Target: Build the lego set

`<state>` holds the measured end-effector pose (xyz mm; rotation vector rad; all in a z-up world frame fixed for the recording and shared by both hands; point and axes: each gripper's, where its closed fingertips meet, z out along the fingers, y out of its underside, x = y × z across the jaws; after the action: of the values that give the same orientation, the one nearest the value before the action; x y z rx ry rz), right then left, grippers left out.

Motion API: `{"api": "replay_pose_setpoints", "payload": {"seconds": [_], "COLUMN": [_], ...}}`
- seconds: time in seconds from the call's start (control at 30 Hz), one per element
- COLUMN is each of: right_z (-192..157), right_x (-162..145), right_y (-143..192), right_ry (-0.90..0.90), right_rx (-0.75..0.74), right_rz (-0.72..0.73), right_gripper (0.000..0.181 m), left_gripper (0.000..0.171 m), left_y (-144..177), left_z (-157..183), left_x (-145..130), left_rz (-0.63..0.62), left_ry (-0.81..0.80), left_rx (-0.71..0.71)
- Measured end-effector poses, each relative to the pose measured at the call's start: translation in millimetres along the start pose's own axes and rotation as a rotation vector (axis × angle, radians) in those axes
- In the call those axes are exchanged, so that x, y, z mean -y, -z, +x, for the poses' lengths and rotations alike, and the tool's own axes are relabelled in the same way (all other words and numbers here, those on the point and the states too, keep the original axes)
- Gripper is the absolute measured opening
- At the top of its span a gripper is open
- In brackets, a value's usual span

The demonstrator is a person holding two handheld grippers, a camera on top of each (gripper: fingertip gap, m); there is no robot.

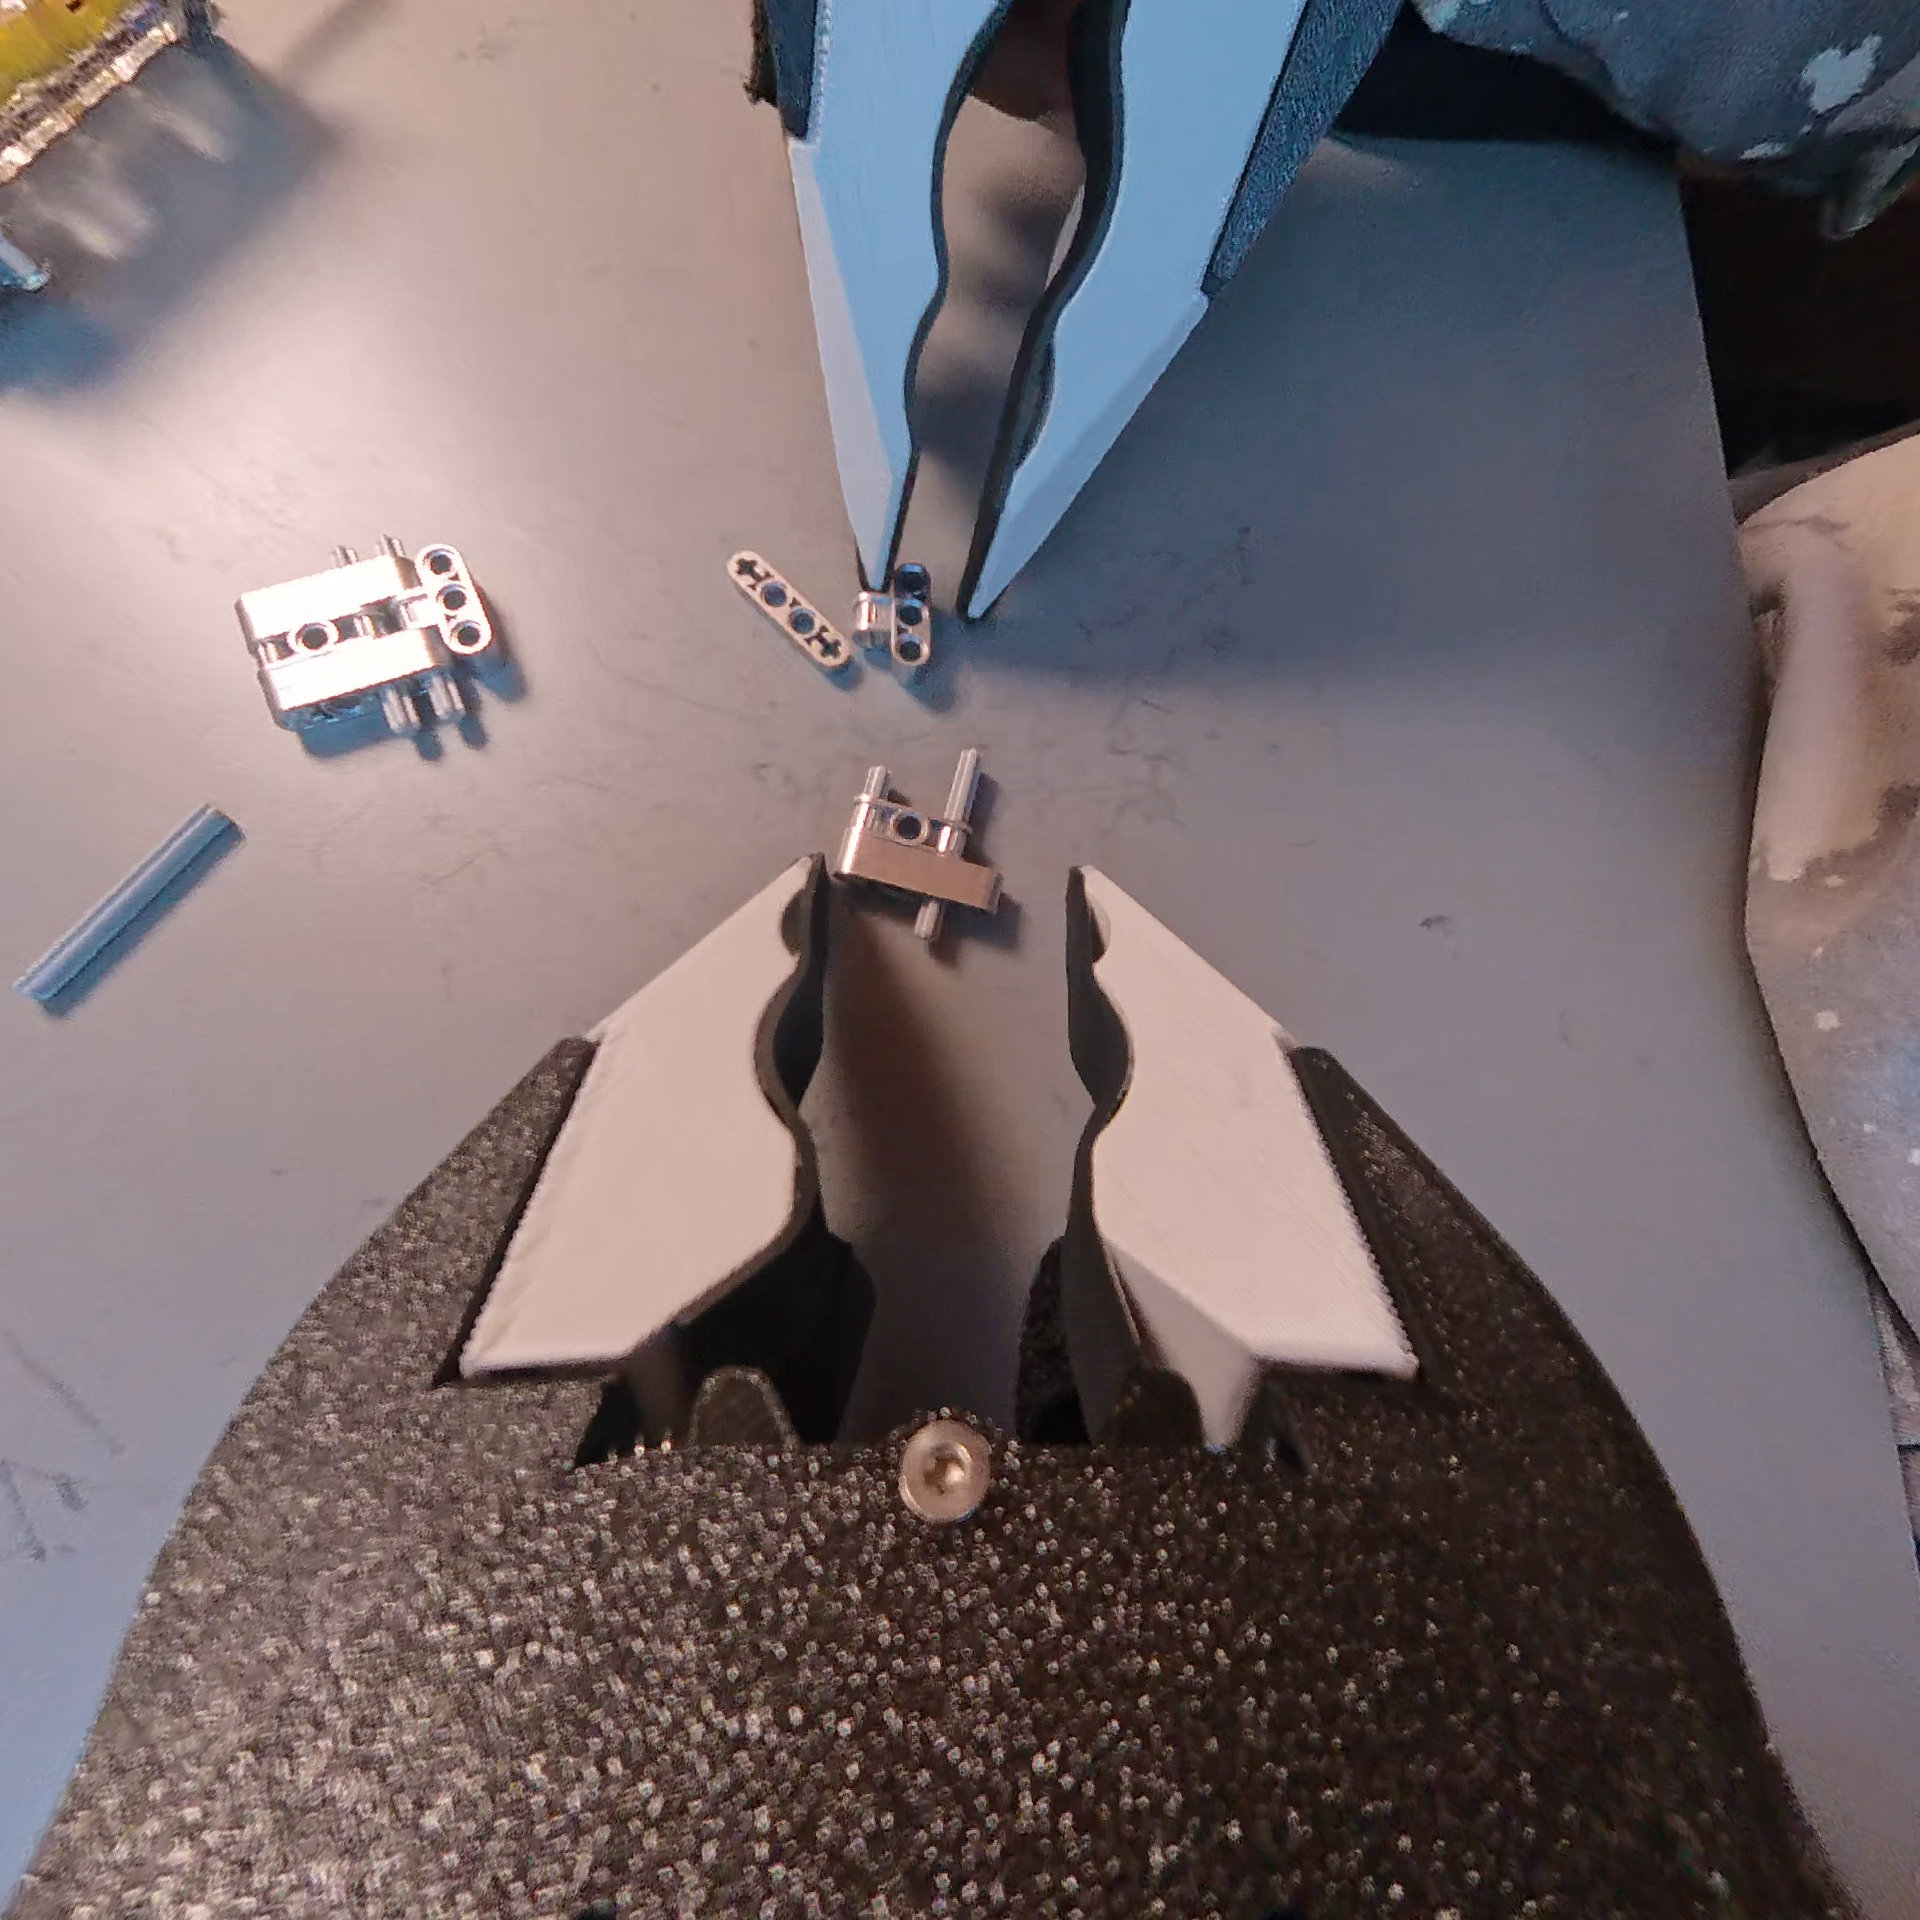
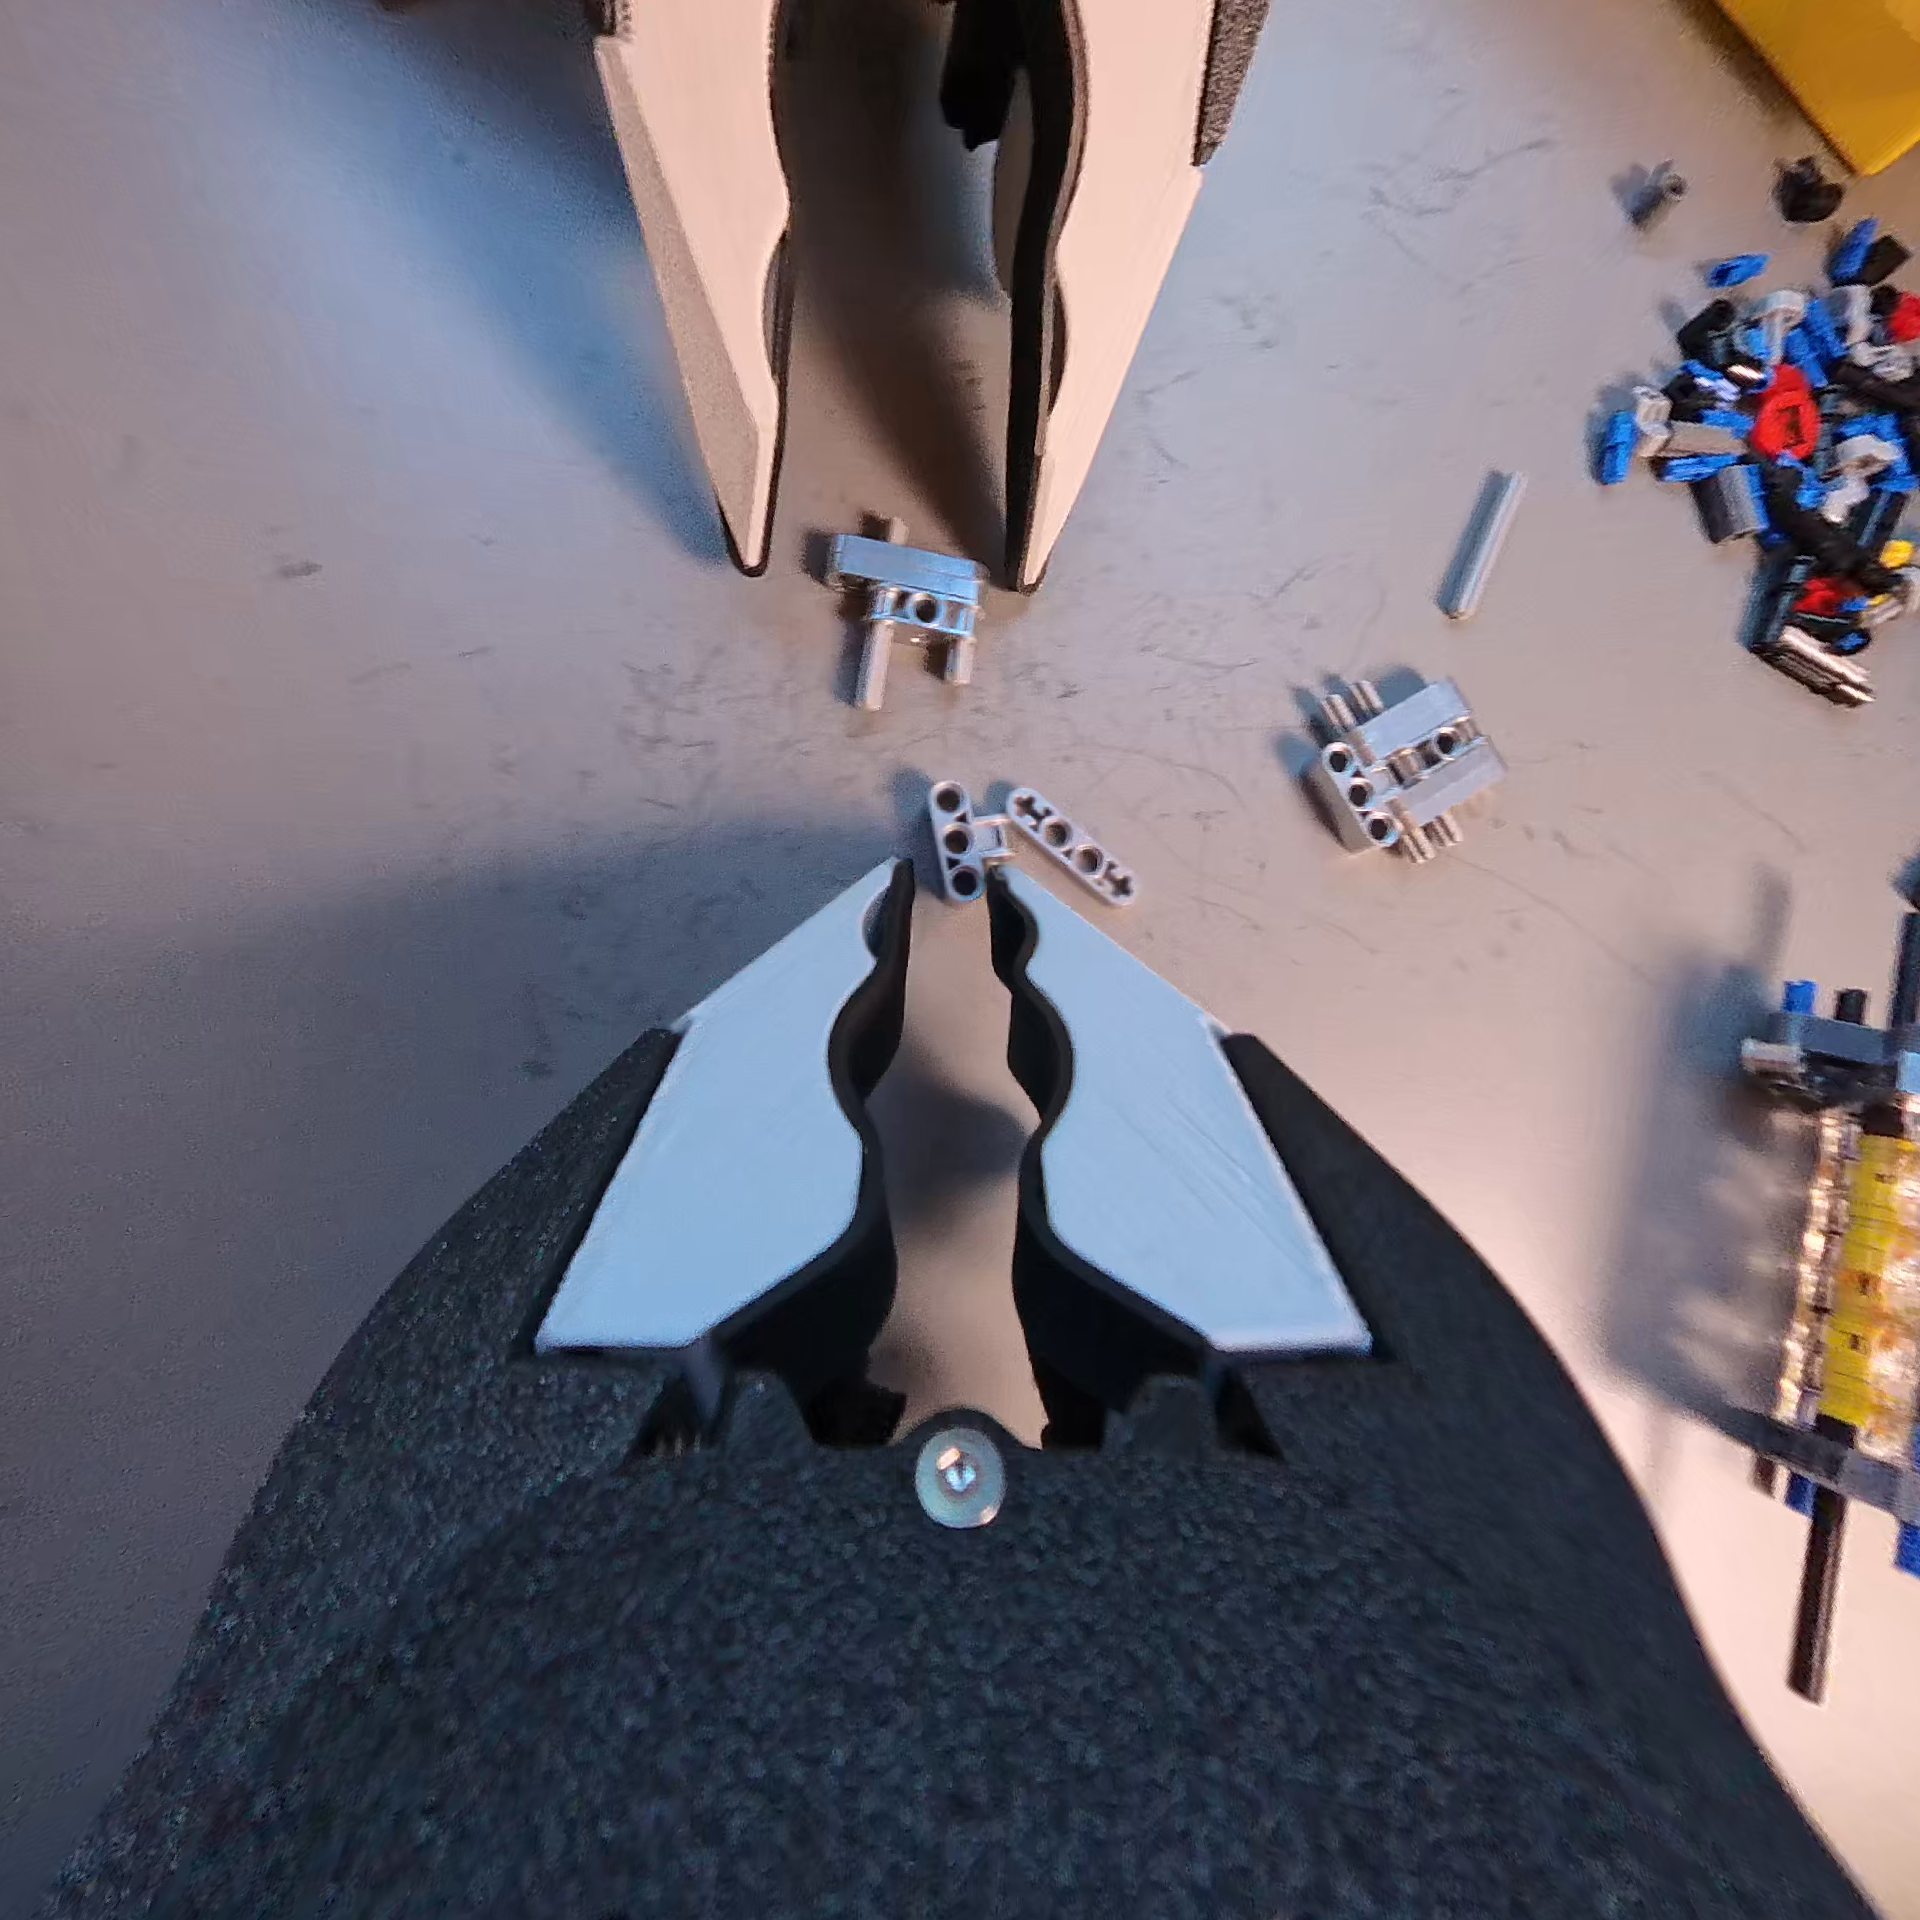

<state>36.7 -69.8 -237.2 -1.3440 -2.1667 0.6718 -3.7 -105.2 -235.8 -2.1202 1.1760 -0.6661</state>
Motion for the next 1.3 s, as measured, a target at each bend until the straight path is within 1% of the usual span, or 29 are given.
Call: {"api": "replay_pose_setpoints", "payload": {"seconds": [0.07, 0.23, 0.3, 0.37, 0.53, 0.6, 0.9, 1.07, 1.3], "right_z": [-7.5, -6.3, -7.8, -8.2, -26.1, -29.2, -30.6, -28.3, -25.7], "right_x": [-0.3, 3.3, 4.2, 4.3, 11.2, 15.0, 29.8, 31.8, 31.5], "right_y": [1.6, -1.6, -2.7, -2.3, -1.9, -4.6, -18.6, -20.5, -19.9], "right_ry": [0.005, 0.002, 0.003, 0.01, 0.039, 0.048, 0.077, 0.064, 0.062], "right_rx": [0.038, 0.031, 0.039, 0.036, 0.122, 0.13, 0.084, 0.071, 0.058], "right_rz": [-0.007, 0.008, 0.012, 0.008, 0.042, 0.054, 0.076, 0.083, 0.089], "right_gripper": [0.013, 0.011, 0.005, 0.005, 0.005, 0.005, 0.005, 0.005, 0.009], "left_gripper": [0.042, 0.037, 0.035, 0.035, 0.035, 0.035, 0.032, 0.029, 0.029], "left_y": [0.8, 4.4, 6.9, 9.8, 8.8, 6.6, 2.7, 3.4, 6.5], "left_z": [0.5, 0.1, -0.5, -4.4, -10.4, -9.0, -2.4, 2.3, -2.8], "left_x": [-1.0, -3.3, -4.4, -4.8, -4.6, -4.5, -2.4, -2.8, -4.0], "left_rz": [-0.008, -0.006, -0.008, -0.006, 0.006, 0.008, 0.001, 0.002, 0.011], "left_ry": [-0.001, 0.01, 0.003, 0.002, 0.002, -0.003, -0.025, -0.013, -0.002], "left_rx": [-0.003, -0.025, -0.025, -0.006, 0.019, 0.011, 0.0, -0.035, -0.024]}}
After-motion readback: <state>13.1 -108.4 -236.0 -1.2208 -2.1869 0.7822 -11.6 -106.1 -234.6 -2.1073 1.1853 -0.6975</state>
